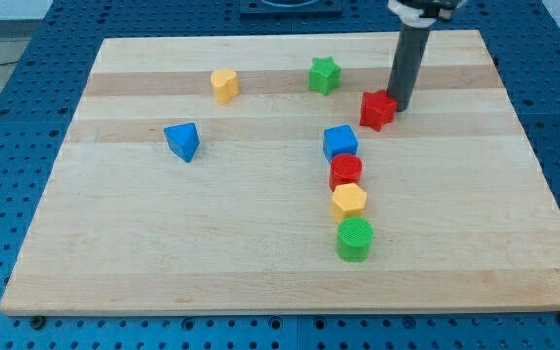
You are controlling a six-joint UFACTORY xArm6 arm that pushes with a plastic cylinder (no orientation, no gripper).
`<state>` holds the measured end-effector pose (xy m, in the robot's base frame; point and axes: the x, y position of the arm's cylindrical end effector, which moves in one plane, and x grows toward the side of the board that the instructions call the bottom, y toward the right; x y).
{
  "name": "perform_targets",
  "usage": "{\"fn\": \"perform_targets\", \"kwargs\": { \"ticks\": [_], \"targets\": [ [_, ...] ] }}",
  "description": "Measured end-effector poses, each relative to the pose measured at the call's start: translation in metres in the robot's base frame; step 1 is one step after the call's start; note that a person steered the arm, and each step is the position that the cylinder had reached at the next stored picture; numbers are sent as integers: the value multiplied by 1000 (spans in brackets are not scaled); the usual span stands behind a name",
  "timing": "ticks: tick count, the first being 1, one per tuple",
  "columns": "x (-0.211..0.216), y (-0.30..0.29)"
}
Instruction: Place the red star to the bottom of the green star
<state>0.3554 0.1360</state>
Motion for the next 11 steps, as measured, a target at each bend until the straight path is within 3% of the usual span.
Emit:
{"fn": "perform_targets", "kwargs": {
  "ticks": [3,11],
  "targets": [
    [23,7],
    [23,-47]
  ]
}}
